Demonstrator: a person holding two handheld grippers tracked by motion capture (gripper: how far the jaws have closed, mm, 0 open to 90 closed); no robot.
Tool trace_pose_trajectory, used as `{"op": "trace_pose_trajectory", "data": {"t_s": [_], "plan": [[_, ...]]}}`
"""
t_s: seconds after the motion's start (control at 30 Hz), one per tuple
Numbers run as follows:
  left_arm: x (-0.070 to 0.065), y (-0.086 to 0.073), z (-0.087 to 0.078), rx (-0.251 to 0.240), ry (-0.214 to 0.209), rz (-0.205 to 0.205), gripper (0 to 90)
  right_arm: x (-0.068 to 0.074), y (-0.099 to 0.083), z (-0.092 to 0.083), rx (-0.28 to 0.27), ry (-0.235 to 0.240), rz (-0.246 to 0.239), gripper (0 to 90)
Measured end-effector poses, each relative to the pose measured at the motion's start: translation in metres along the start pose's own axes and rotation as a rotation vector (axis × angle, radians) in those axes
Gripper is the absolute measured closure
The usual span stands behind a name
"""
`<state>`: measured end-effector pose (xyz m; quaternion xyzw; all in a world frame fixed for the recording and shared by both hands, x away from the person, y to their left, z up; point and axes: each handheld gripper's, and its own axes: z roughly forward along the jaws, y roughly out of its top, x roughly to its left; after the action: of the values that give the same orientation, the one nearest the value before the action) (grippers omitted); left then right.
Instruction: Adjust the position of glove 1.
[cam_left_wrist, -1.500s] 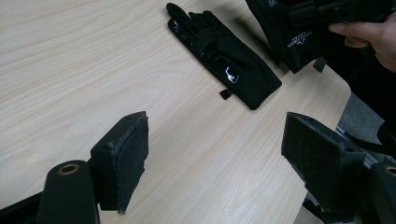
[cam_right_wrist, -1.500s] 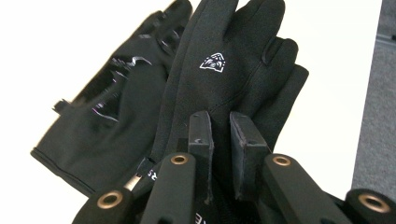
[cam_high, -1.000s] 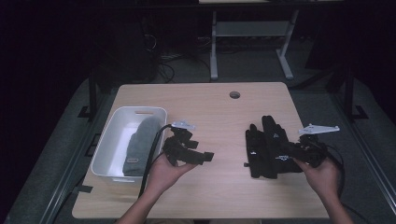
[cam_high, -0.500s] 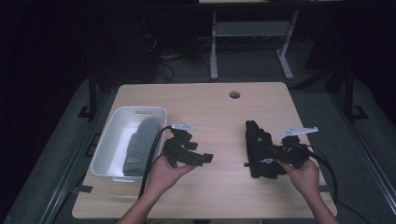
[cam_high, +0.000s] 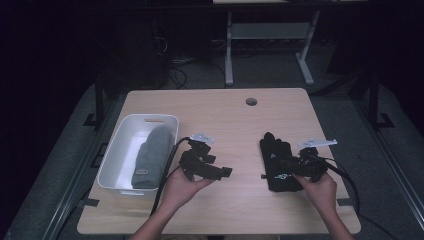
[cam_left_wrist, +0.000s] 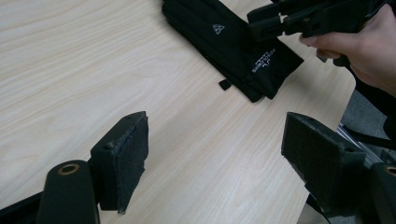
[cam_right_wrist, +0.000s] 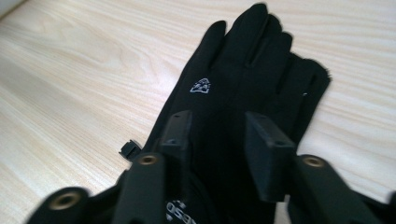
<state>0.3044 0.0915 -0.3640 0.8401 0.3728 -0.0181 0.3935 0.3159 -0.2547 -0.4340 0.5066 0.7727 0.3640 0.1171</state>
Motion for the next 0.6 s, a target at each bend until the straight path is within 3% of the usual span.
{"op": "trace_pose_trajectory", "data": {"t_s": [0.1, 0.23, 0.6], "plan": [[-0.002, 0.001, 0.006, 0.013, -0.007, 0.006, 22.9, -0.004, -0.001, -0.009, -0.009, 0.003, -0.007, 55.4], [-0.005, 0.003, 0.013, 0.018, -0.016, 0.014, 22.9, -0.009, -0.008, -0.018, -0.005, -0.021, -0.056, 62.9], [-0.014, 0.006, 0.026, 0.023, -0.027, 0.023, 22.9, -0.007, -0.023, -0.027, 0.019, -0.015, -0.138, 75.7]]}}
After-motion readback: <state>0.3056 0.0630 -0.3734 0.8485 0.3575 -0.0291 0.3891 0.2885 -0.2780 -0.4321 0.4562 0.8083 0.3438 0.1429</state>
